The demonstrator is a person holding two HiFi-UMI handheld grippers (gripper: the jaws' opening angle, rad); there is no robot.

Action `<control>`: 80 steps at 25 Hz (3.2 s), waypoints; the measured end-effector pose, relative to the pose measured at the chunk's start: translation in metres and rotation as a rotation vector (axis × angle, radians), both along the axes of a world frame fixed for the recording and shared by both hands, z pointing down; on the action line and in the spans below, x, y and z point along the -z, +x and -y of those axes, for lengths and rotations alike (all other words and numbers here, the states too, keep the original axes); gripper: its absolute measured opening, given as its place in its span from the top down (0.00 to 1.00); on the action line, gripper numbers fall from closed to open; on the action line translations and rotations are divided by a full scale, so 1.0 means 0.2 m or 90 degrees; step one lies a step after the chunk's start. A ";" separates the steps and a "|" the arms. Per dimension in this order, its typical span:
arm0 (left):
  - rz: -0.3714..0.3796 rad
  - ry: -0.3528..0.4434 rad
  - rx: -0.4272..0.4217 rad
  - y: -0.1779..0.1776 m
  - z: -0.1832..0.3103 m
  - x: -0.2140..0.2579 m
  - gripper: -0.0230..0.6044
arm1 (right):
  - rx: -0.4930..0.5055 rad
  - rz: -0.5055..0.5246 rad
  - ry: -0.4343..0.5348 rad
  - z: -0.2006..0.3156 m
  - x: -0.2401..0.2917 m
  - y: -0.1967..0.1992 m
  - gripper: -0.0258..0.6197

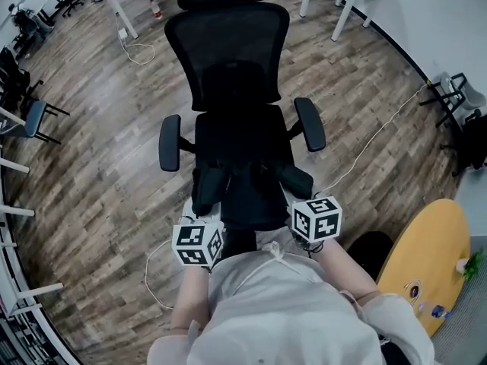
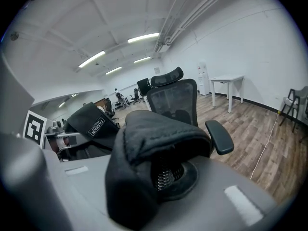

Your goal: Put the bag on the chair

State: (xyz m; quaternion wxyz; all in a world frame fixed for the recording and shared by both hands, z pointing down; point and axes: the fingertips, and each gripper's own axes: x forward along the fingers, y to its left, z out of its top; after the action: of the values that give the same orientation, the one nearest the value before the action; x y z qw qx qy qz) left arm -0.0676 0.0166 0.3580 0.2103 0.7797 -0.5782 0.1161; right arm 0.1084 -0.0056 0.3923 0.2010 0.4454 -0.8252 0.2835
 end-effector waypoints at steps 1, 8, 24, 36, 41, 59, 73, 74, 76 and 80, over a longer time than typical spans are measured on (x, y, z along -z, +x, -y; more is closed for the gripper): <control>0.000 0.003 -0.008 -0.03 0.08 0.01 0.93 | -0.008 0.001 0.002 0.06 0.01 -0.03 0.91; -0.008 0.002 -0.055 -0.28 0.53 0.03 0.92 | -0.065 0.007 0.005 0.47 0.03 -0.25 0.91; -0.029 -0.063 -0.067 -0.43 1.15 -0.29 0.93 | -0.094 -0.005 -0.052 1.06 -0.28 -0.38 0.91; -0.035 -0.116 -0.018 -0.43 1.52 -0.74 0.93 | -0.040 -0.024 -0.085 1.48 -0.69 -0.39 0.91; -0.024 -0.142 0.000 -0.40 1.65 -0.96 0.93 | -0.020 -0.033 -0.099 1.62 -0.90 -0.36 0.91; -0.002 -0.251 0.040 -0.41 1.81 -1.63 0.93 | 0.021 -0.055 -0.148 1.82 -1.54 -0.35 0.91; 0.003 -0.260 0.034 -0.40 1.75 -1.78 0.92 | 0.025 -0.082 -0.148 1.75 -1.69 -0.32 0.91; 0.006 -0.261 0.035 -0.40 1.74 -1.80 0.92 | 0.024 -0.085 -0.148 1.74 -1.70 -0.32 0.91; 0.014 -0.265 0.033 -0.40 1.72 -1.83 0.92 | 0.019 -0.092 -0.148 1.73 -1.72 -0.31 0.91; 0.033 -0.277 0.028 -0.41 1.68 -1.92 0.92 | 0.010 -0.106 -0.152 1.69 -1.79 -0.30 0.91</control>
State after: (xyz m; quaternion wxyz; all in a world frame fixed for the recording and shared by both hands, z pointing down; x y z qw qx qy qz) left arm -0.1502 -0.3191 0.7412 0.3609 0.6999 -0.5617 0.2537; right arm 0.0493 -0.3431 0.7503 0.3225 0.4340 -0.7694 0.3402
